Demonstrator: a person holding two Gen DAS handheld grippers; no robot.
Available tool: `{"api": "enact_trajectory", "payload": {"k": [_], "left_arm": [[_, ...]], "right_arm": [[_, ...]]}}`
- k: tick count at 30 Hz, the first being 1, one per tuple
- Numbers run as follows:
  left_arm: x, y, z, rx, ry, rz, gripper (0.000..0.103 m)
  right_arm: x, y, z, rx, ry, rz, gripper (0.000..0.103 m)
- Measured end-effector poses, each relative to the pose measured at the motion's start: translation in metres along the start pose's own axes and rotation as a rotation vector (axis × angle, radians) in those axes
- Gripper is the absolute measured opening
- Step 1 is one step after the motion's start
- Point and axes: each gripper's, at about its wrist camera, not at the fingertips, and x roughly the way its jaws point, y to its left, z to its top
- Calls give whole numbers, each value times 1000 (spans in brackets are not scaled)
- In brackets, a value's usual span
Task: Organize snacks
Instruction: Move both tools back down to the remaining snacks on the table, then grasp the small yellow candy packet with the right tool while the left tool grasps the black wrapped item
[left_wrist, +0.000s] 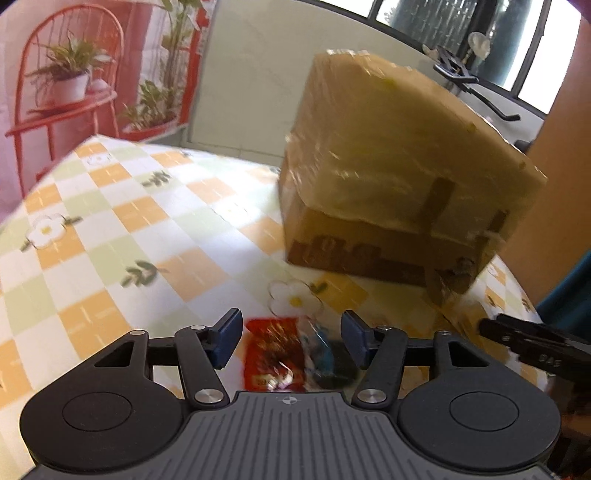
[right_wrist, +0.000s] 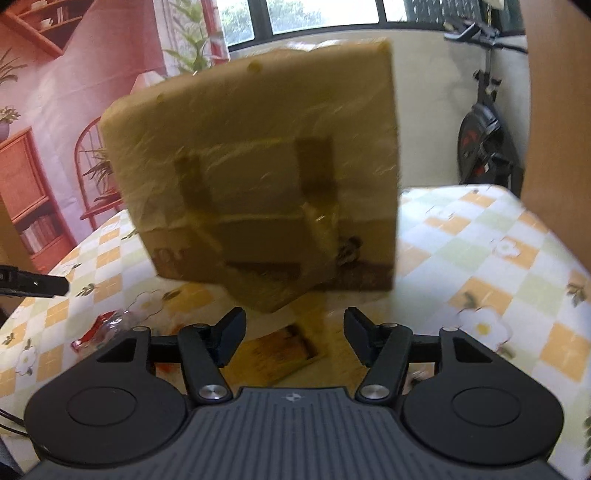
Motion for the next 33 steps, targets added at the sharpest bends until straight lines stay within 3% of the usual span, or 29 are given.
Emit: {"api": "enact_trajectory", "payload": {"k": [12, 20, 27, 33], "left_arm": [[17, -11, -16, 16, 45, -65, 62], [20, -11, -19, 4, 58, -75, 62], [20, -12, -22, 1, 65, -74, 62], [19, -13, -24, 0, 73, -72, 62]], "right_arm": [[36, 8, -10, 97, 216, 48, 62], [57, 4, 7, 151, 244, 9, 63], [73, 14, 16, 73, 256, -44, 62], [66, 31, -4, -134, 209, -104, 45]]}}
